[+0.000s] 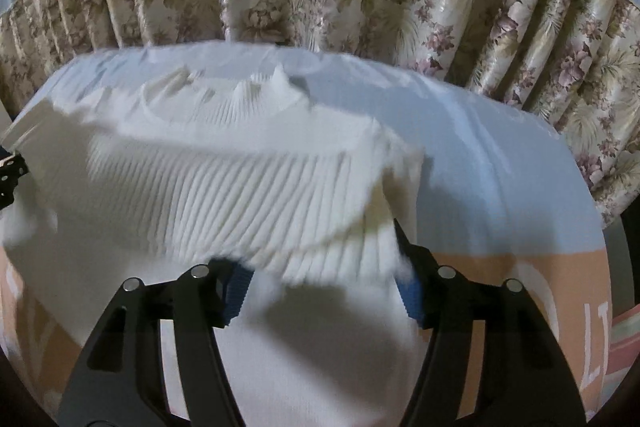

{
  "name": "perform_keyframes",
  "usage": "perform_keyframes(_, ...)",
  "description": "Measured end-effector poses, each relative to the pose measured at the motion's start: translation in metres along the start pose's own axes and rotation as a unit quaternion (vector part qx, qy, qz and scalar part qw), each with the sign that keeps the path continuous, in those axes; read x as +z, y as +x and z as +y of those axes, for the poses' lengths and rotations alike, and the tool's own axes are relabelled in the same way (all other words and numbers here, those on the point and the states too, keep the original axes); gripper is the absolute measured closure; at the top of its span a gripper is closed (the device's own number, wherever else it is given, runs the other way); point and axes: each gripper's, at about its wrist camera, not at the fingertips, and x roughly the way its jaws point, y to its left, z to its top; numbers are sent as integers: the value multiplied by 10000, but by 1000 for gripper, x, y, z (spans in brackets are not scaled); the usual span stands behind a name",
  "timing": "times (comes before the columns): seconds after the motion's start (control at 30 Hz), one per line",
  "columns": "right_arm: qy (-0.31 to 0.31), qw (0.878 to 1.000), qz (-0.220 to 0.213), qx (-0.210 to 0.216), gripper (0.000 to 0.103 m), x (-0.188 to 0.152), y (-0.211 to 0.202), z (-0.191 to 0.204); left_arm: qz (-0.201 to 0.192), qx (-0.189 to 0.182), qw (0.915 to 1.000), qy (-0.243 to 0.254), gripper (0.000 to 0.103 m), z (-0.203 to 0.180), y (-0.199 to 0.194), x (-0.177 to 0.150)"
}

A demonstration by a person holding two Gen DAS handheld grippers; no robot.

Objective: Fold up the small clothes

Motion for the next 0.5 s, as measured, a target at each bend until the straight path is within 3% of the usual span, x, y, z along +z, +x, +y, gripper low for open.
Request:
perform_keyframes(0.1,226,9996,-130,147,38,23,5,-6,-94,-135,9994,-288,41,6,8,23)
perform_keyframes(0.23,403,9989,-242,-39,38,41,15,-16,-190,357,9987,-310,41,17,27,48)
perform_keyframes(0.5,743,9972,-100,-22,37,30,23,-46,-52,461,9983,-364,41,37,41,32)
